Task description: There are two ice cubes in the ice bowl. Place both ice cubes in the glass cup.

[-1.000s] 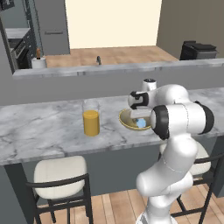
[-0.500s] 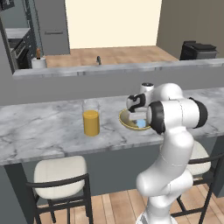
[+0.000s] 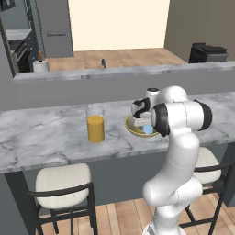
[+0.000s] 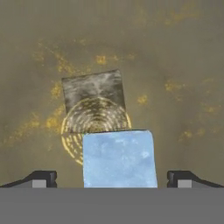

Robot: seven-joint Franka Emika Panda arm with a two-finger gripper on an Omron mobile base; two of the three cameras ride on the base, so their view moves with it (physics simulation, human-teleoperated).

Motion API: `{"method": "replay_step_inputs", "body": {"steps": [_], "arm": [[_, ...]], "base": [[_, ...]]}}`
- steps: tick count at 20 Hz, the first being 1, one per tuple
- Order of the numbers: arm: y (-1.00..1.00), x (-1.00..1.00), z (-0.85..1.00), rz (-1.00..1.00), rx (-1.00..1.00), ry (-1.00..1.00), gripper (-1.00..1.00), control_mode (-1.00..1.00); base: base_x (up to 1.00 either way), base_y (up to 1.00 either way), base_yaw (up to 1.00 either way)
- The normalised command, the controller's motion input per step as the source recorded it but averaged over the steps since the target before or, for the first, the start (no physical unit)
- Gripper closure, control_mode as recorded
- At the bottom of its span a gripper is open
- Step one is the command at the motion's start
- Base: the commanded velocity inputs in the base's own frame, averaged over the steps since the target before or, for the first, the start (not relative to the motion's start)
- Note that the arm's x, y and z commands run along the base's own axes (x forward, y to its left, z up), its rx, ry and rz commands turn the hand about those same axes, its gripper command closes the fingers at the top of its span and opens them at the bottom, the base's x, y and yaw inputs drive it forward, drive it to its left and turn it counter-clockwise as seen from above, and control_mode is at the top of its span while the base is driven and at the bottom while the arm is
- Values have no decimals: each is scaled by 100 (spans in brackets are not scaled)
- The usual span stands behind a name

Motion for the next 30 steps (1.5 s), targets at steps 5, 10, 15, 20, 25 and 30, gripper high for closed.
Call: {"method": "replay_step_inputs", "body": {"steps": [5, 10, 15, 20, 25, 30], "arm": [[-1, 3, -16, 0, 0, 0, -100, -100], [0, -5, -22, 0, 0, 0, -100, -100], [0, 0, -12, 0, 0, 0, 100, -100], [0, 0, 0, 0, 0, 0, 100, -100], [0, -18, 30, -3, 0, -13, 100, -100], [0, -48, 100, -13, 0, -14, 100, -100]], "base": [[0, 0, 0], [0, 0, 0], [0, 0, 0], [0, 0, 0], [0, 0, 0], [0, 0, 0]]}}
